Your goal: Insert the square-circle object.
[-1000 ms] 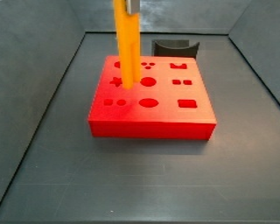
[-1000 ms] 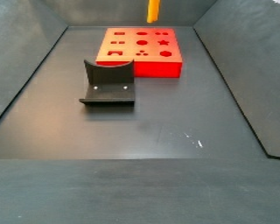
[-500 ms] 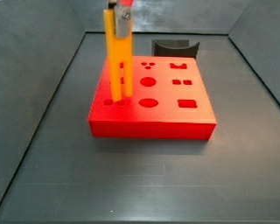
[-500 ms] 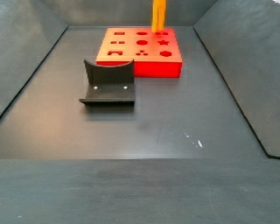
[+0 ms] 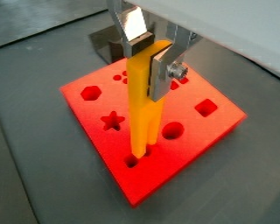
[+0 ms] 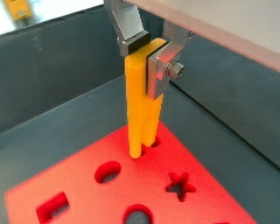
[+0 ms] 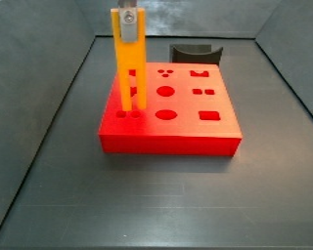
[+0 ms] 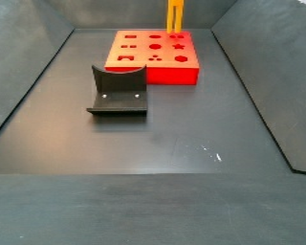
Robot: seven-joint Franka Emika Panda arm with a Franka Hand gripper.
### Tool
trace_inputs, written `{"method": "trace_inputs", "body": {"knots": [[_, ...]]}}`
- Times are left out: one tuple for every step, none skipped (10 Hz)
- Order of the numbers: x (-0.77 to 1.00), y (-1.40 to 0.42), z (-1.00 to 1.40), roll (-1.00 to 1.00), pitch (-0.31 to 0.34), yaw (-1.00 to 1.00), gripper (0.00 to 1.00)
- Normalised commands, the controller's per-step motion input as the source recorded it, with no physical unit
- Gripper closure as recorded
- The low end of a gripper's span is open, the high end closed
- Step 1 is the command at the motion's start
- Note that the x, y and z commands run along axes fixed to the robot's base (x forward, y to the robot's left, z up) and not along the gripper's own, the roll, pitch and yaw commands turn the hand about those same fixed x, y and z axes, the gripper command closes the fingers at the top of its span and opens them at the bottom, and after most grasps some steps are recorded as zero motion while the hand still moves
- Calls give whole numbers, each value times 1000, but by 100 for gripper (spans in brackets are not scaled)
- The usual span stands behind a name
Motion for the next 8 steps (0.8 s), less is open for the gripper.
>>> {"method": "trace_inputs", "body": {"knots": [[-140,-160,0,-14,-110,-660,100],[-91,-49,0,9,-11,-666,100],[0,0,0,43,0,-874,100],[-40,0,0,46,0,-891,100],[-129,0,0,0,-26,-351,100],[0,0,-83,0,-19,0,100],[0,0,-226,-21,-56,86,100],[0,6,-160,0,-26,111,100]]}}
